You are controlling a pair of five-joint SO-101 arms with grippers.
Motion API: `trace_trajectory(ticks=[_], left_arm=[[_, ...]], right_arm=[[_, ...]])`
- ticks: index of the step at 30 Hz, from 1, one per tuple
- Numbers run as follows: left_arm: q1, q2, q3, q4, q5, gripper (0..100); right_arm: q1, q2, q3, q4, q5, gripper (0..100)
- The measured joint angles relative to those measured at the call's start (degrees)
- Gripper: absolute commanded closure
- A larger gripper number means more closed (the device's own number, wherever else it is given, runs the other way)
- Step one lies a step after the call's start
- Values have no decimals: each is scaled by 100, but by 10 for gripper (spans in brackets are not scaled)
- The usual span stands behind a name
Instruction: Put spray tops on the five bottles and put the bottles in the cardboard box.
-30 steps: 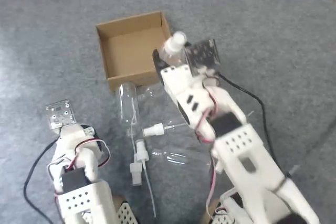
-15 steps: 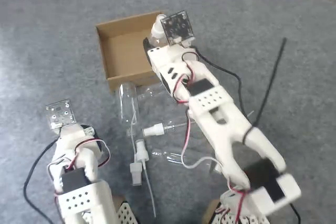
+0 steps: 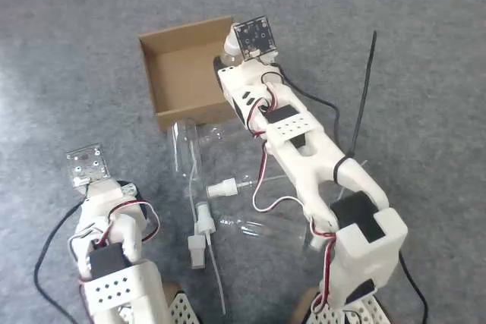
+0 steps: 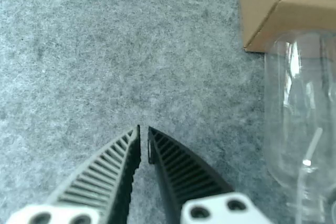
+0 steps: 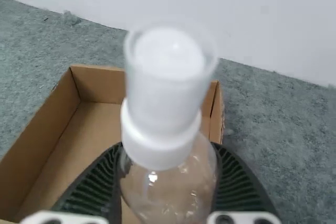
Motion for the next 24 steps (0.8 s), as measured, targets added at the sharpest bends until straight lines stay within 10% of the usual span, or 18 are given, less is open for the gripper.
trace_trajectory(ticks=[24], left_arm=[[0,0,0,0,0,980]], right_arm=[[352,-211,-79,1987,457,982]])
